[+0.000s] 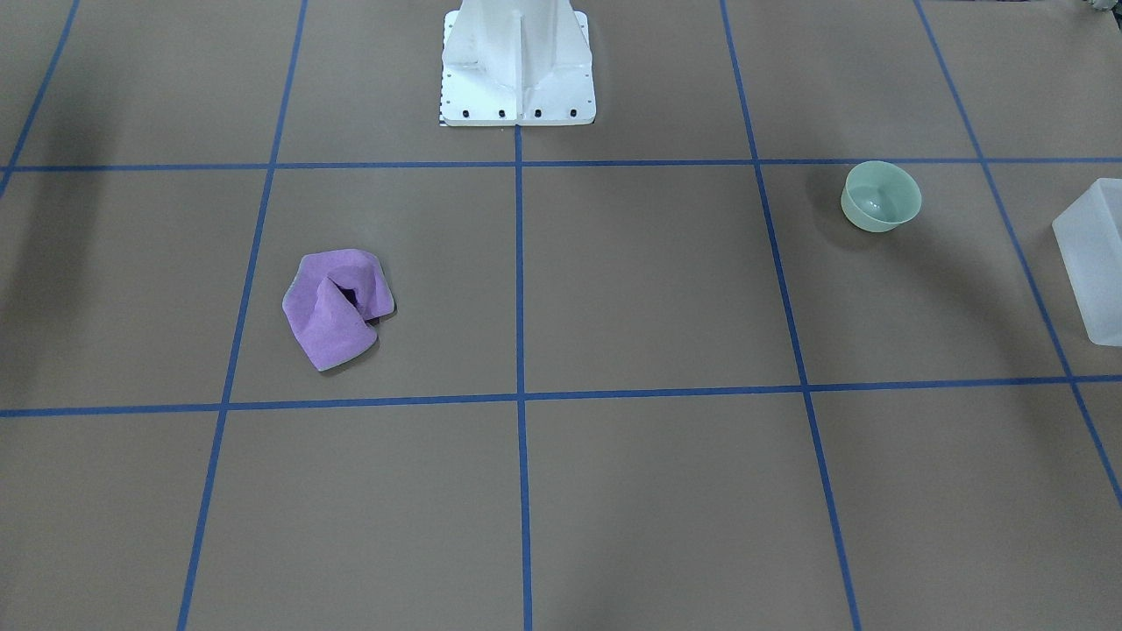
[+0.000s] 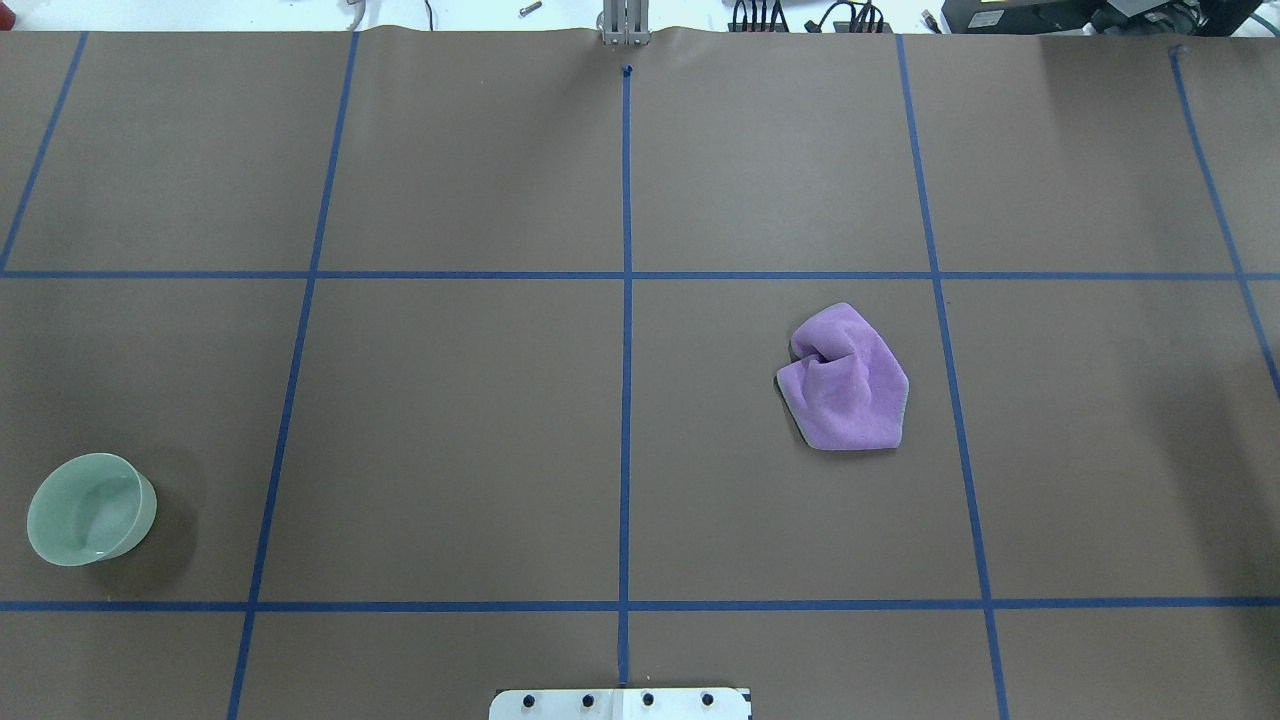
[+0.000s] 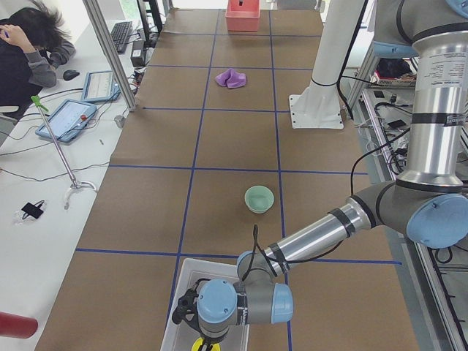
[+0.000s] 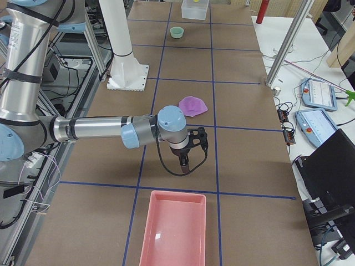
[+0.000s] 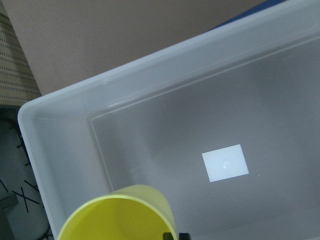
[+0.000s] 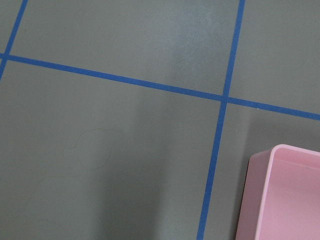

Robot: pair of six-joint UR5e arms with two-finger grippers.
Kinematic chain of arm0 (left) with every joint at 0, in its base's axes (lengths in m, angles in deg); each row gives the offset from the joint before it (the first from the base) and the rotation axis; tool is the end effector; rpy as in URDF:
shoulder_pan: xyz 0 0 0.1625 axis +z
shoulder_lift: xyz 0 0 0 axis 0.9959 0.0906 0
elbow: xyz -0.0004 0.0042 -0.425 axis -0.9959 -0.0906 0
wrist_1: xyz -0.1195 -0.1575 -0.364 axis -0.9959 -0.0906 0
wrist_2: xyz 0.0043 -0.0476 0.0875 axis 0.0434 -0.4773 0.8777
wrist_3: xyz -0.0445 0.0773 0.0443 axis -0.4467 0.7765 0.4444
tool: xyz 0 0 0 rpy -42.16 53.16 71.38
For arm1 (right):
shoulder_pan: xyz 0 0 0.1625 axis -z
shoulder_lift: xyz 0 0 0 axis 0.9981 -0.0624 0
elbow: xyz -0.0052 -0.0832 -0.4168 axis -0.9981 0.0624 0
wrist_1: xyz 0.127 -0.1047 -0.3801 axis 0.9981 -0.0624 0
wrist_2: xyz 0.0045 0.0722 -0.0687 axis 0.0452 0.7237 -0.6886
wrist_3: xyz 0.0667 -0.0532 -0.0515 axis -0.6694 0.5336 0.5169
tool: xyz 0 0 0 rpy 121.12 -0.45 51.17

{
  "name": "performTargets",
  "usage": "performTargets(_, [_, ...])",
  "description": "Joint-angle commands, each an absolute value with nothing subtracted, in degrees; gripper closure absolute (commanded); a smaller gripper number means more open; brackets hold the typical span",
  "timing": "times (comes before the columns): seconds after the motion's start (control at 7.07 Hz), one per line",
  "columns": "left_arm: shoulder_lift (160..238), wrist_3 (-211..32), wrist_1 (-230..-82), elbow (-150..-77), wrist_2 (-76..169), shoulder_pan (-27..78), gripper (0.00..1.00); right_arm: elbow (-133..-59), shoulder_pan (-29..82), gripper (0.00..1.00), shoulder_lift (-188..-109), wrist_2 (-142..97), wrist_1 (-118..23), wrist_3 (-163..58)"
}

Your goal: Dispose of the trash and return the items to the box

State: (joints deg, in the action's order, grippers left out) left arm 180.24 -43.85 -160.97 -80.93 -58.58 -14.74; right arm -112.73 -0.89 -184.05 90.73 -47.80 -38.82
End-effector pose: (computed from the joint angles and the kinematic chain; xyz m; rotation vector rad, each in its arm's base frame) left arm -0.1466 -0.4257 0.8663 0.2350 0.5979 0.3661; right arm 0.0428 -0.3966 0.5782 0.2469 -0.8128 -0.1187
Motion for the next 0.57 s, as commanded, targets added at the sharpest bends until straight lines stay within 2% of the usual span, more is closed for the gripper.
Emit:
performTargets(0.0, [180.5, -45.2, -162.8, -78.8, -60.5, -14.4, 1.0, -112.7, -0.9, 0.0, -184.0, 90.6, -47.7, -38.8])
performTargets(0.42, [180.7, -46.7, -163.2, -78.6, -63.1, -12.7, 1.0, -112.7, -0.9, 0.0, -184.0, 90.5, -47.8, -38.8])
